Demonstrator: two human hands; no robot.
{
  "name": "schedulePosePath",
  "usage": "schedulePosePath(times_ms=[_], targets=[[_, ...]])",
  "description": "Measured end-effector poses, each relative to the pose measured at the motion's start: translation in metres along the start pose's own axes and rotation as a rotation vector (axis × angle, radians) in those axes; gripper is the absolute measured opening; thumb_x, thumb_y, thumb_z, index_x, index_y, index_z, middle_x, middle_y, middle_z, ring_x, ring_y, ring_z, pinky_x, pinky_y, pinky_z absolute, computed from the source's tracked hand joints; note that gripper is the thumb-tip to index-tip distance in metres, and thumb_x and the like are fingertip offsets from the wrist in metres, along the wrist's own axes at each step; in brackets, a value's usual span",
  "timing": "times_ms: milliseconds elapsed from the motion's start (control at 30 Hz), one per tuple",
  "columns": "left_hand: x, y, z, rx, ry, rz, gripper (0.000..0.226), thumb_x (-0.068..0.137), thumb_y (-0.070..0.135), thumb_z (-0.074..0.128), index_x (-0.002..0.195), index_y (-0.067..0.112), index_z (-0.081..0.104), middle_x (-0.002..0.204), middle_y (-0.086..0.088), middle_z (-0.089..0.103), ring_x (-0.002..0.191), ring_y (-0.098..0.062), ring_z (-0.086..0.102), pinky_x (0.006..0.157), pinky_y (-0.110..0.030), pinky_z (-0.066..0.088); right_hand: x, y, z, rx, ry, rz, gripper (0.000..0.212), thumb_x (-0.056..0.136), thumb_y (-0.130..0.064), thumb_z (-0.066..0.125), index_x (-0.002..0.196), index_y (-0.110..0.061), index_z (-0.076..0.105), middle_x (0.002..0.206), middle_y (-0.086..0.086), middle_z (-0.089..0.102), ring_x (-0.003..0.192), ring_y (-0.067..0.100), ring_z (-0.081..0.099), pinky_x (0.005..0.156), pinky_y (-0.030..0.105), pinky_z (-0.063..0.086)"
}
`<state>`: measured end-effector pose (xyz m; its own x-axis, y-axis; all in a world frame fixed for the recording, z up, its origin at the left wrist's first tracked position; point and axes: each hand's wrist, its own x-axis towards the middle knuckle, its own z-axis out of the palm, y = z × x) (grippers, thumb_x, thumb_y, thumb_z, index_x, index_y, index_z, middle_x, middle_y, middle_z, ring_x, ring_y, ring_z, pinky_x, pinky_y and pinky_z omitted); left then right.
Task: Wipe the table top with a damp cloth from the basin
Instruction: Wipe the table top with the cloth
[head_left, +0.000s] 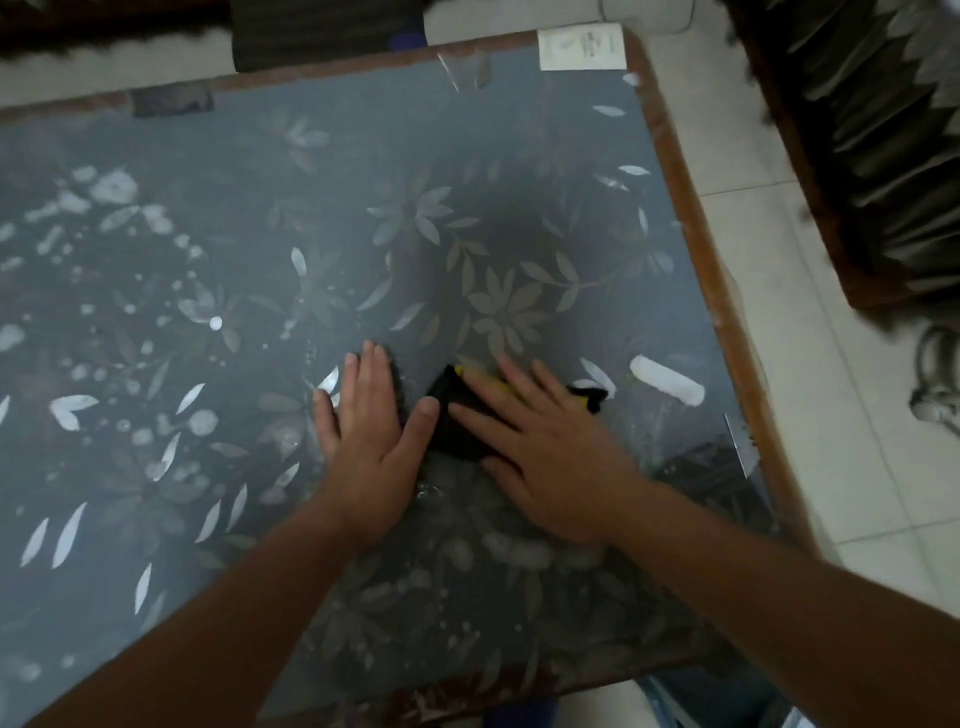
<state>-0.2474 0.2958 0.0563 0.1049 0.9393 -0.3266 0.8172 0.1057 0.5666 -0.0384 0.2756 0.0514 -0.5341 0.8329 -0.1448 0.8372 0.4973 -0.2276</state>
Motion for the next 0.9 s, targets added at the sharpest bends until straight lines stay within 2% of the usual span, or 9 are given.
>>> schedulePosePath(times_ms=[133,167,233,333,433,533,633,767,900], targets=[[0.000,0.003,-0.002,-0.033,-0.005,-0.027,0.083,0.089,0.069,0.012,0.157,0.025,-0.005,0.167,0.008,-0.007,0.146,0.002,-0.021,0.120,-0.036,-0.020,0.070,0.047,-0.019,0.019,0.133,0.538,0.060,0.100,-0.044,0.027,0.157,-0.023,0.023,0.167,0.009,0.014,0.153,0.038,0.011,0.122,0.057,0.011],[-0.001,0.006,-0.004,-0.093,0.001,-0.060,0.076,0.095,0.065,0.018,0.157,0.026,-0.004,0.167,0.008,-0.004,0.143,0.007,-0.020,0.120,-0.035,-0.019,0.079,0.035,-0.017,0.037,0.139,0.540,0.061,0.100,-0.044,0.029,0.157,-0.023,0.023,0.167,0.011,0.014,0.152,0.039,0.012,0.122,0.057,0.009],[-0.003,0.011,-0.007,-0.212,0.024,-0.109,0.068,0.101,0.054,0.027,0.157,0.027,-0.001,0.166,0.010,0.002,0.130,0.020,-0.018,0.119,-0.029,-0.019,0.062,-0.011,0.000,0.034,0.111,0.293,0.061,0.100,-0.043,0.035,0.157,-0.025,0.024,0.167,0.010,0.015,0.152,0.040,0.012,0.123,0.055,0.007],[-0.001,0.010,-0.005,-0.147,0.041,-0.062,0.080,0.088,0.065,0.015,0.158,0.027,0.008,0.167,0.008,0.001,0.133,0.024,-0.022,0.117,-0.026,-0.022,-0.019,-0.036,0.008,0.071,0.020,0.091,0.060,0.099,-0.042,0.036,0.156,-0.030,0.023,0.168,0.004,0.012,0.154,0.033,0.006,0.124,0.055,0.007],[0.001,0.008,-0.001,0.144,-0.028,0.002,0.086,0.080,0.076,0.011,0.156,0.036,0.011,0.167,0.000,-0.011,0.150,-0.009,-0.022,0.119,-0.044,-0.020,-0.042,0.033,0.000,0.044,0.076,0.372,0.059,0.097,-0.043,0.032,0.154,-0.028,0.028,0.167,0.003,0.017,0.153,0.037,0.012,0.121,0.060,0.018],[-0.008,0.022,0.005,0.380,-0.020,0.008,0.090,0.075,0.082,0.027,0.154,0.043,0.008,0.166,-0.007,-0.013,0.152,-0.023,-0.020,0.116,-0.060,-0.014,-0.029,0.080,-0.015,0.138,0.137,0.608,0.056,0.103,-0.040,0.030,0.157,-0.028,0.022,0.169,0.001,0.008,0.154,0.034,0.000,0.125,0.052,0.002],[-0.024,0.040,0.015,0.406,-0.116,-0.040,0.095,0.075,0.079,0.049,0.152,0.048,0.003,0.165,-0.005,-0.020,0.150,-0.025,-0.023,0.115,-0.067,-0.009,-0.063,0.041,0.000,0.084,0.157,0.642,0.056,0.104,-0.038,0.029,0.158,-0.024,0.022,0.168,0.004,0.011,0.154,0.034,0.005,0.125,0.050,0.006],[-0.035,0.042,0.018,0.373,-0.199,-0.082,0.106,0.072,0.074,0.062,0.149,0.054,-0.008,0.160,0.004,-0.034,0.147,-0.022,-0.033,0.113,-0.070,-0.008,-0.125,0.017,0.011,0.071,0.072,0.485,0.055,0.101,-0.036,0.031,0.155,-0.023,0.030,0.167,0.006,0.017,0.154,0.035,0.010,0.122,0.056,0.017],[-0.033,0.039,0.021,0.289,-0.198,-0.084,0.093,0.079,0.071,0.057,0.148,0.059,-0.005,0.160,0.007,-0.033,0.145,-0.019,-0.035,0.111,-0.067,-0.016,-0.062,0.079,-0.015,0.150,0.185,0.892,0.057,0.103,-0.036,0.029,0.157,-0.019,0.024,0.168,0.010,0.011,0.153,0.038,0.008,0.123,0.054,0.012]])
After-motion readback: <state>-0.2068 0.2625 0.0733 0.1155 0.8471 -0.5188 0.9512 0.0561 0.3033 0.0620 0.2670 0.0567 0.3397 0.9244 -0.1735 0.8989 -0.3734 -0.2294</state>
